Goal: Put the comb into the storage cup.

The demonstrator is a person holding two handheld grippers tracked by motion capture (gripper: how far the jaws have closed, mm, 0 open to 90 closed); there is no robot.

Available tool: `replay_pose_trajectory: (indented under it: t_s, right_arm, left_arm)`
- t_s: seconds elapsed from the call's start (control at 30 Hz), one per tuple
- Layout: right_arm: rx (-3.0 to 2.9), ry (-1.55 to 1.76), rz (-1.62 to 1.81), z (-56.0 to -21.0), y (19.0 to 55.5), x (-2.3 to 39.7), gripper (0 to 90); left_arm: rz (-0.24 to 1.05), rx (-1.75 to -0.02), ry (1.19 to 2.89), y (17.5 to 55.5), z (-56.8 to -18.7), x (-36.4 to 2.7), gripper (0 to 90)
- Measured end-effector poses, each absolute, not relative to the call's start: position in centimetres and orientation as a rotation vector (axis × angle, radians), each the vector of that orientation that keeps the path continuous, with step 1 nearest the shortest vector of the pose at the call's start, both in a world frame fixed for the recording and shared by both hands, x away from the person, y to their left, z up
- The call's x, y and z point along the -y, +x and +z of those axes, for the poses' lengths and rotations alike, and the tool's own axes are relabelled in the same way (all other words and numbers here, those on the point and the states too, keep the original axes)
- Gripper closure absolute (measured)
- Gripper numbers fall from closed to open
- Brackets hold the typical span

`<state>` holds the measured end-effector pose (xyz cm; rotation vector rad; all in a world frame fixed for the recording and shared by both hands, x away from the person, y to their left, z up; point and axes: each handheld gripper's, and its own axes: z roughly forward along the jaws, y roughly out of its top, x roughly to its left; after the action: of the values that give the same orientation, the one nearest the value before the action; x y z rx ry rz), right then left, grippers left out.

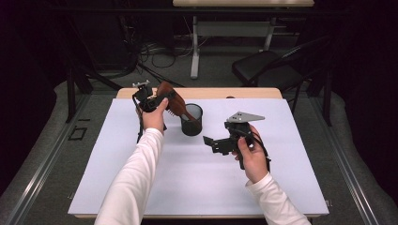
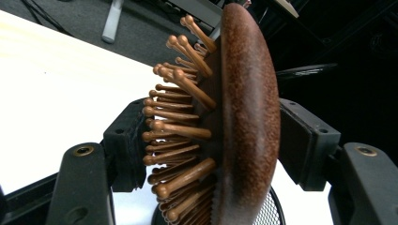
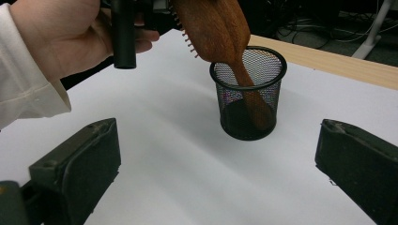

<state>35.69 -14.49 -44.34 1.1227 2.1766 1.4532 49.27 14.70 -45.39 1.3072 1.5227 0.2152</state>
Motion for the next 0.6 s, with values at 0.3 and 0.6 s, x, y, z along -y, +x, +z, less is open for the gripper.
replay_pose_trajectory:
  t_s: [0.3, 0.6]
  right_arm:
    - [-2.179, 1.127, 1.451, -44.36, 35.68, 14.48, 0.2]
    - [-2.180, 1.125, 1.449, -44.38, 35.69, 14.47, 0.2]
  left_arm:
    - [0.216, -1.522, 1.319, 49.30, -45.42, -14.59, 30.4]
    - [0.243, -1.516, 1.343, 49.34, -45.59, -14.36, 22.6]
